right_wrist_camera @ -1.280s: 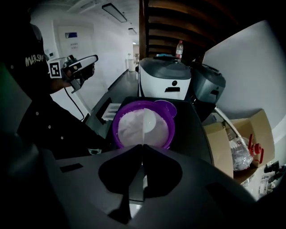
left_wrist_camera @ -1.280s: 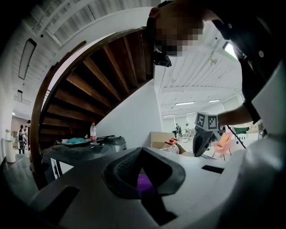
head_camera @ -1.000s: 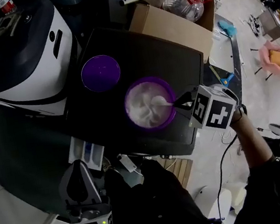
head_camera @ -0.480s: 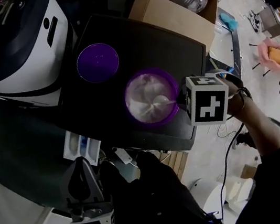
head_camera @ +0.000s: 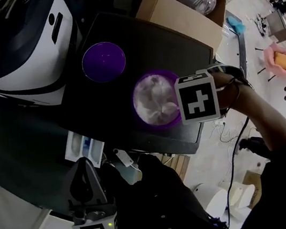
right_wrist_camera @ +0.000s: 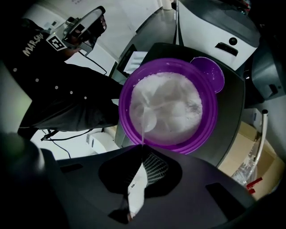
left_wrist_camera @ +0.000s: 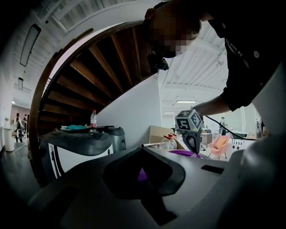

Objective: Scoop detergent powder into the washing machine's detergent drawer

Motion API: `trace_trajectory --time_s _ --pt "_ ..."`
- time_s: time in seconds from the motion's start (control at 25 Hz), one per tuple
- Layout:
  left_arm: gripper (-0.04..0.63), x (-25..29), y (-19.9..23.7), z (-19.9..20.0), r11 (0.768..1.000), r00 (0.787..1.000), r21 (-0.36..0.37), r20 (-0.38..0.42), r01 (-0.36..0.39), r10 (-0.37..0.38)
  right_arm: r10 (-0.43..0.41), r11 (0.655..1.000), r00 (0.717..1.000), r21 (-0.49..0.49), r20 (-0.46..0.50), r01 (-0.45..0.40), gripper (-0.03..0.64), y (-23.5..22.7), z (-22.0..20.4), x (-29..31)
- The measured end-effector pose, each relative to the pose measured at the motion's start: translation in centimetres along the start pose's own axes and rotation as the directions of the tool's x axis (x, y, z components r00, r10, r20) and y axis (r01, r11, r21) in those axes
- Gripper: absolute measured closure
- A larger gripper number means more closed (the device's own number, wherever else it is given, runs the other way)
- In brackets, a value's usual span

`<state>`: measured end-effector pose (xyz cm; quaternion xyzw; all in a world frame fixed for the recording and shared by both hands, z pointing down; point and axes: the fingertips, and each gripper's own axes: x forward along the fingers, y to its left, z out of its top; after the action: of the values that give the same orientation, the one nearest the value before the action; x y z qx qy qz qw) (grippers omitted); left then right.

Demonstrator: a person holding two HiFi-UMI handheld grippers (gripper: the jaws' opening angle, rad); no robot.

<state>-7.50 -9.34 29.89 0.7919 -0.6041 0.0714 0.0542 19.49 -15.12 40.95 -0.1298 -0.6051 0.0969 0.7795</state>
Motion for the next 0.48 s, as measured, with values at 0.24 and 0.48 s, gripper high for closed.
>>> trace_trajectory --time_s 0.24,0.48 --pt "0.58 0.0 0.7 0.0 1.0 1.0 -0.006 -0.004 -0.02 0.02 0.09 0.992 0.992 -0.082 -0.086 -0.097 0.584 0.0 0.0 -0.2" --pt "0.58 0.3 1.3 0.5 0.999 0.999 0.003 0.01 -0.038 0.038 0.253 0.958 0.964 -0.116 -0.083 -0.261 0.584 0.6 0.9 0.2"
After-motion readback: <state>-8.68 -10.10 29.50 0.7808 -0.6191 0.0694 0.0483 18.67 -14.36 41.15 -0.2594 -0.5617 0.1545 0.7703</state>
